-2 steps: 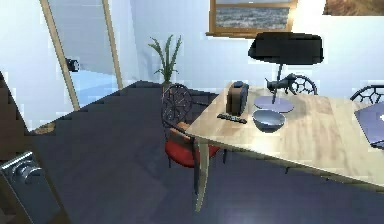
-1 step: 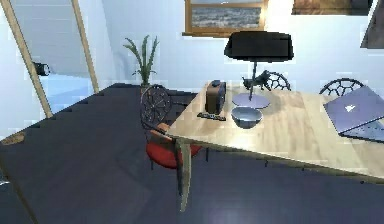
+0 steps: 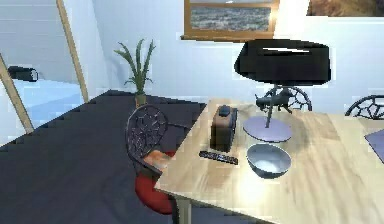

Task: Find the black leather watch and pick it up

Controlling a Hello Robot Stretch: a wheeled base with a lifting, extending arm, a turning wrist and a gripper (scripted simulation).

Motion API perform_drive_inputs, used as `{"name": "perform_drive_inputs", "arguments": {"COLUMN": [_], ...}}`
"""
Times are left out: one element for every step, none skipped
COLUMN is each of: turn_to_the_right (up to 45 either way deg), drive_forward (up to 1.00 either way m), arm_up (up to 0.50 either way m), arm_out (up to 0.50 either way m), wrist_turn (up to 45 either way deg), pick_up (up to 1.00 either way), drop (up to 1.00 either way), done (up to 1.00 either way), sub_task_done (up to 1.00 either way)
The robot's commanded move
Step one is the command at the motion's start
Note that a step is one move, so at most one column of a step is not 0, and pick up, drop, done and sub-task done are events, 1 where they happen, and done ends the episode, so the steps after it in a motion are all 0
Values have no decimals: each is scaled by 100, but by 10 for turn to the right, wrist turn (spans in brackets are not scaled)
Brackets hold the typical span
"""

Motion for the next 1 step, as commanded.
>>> {"name": "perform_drive_inputs", "arguments": {"turn_to_the_right": [-360], "drive_forward": [0], "arm_up": [0], "arm_out": [0], "wrist_turn": [0], "pick_up": [0], "drop": [0], "done": [0], "sub_task_done": [0]}}
